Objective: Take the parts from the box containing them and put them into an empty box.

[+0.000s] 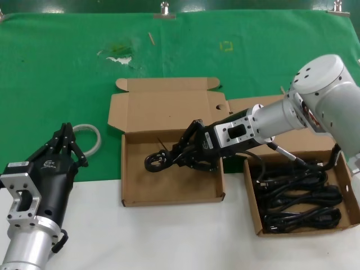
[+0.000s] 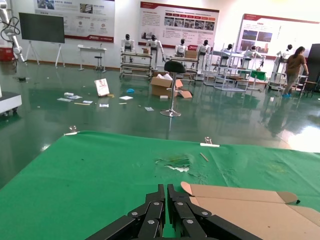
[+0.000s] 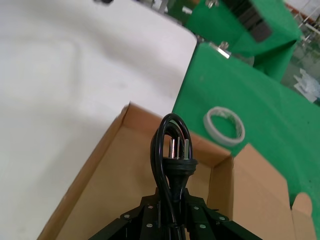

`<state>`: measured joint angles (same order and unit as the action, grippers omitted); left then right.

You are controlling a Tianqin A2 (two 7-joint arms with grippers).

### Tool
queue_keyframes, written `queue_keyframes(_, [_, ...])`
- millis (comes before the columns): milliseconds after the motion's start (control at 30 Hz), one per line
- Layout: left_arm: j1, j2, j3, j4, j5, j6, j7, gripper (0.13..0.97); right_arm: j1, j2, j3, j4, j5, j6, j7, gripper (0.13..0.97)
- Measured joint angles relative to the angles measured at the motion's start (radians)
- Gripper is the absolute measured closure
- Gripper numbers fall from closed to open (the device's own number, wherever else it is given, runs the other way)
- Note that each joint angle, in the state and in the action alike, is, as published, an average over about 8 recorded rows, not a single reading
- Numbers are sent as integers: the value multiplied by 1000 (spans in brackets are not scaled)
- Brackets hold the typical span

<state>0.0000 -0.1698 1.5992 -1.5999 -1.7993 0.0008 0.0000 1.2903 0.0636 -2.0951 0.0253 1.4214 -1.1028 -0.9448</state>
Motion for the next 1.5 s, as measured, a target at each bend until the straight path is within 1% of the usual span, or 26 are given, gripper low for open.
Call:
queue_keyframes(367, [0, 0, 0, 0, 0, 0, 0, 941, -24, -14, 31, -9, 2, 88, -70, 887])
queue_keyframes(667, [0, 0, 0, 0, 0, 0, 0, 941, -28, -18, 48, -9, 12, 107, -93, 878])
queue_keyframes(967, [0, 0, 0, 0, 0, 0, 0, 941, -28, -18, 48, -9, 12, 107, -94, 806])
queue_keyframes(1233, [0, 0, 0, 0, 0, 0, 0, 934, -28, -18, 48, -9, 12, 107, -94, 670])
queue_keyframes(1267, [0, 0, 0, 0, 0, 0, 0, 933, -28, -18, 48, -9, 12, 107, -94, 670])
queue_keyframes(1367, [0, 0, 0, 0, 0, 0, 0, 930, -33, -17, 50, -3, 13, 111, -90, 595])
queue_keyframes(1500, [0, 0, 0, 0, 0, 0, 0, 894, -58, -12, 59, 28, 20, 130, -70, 495])
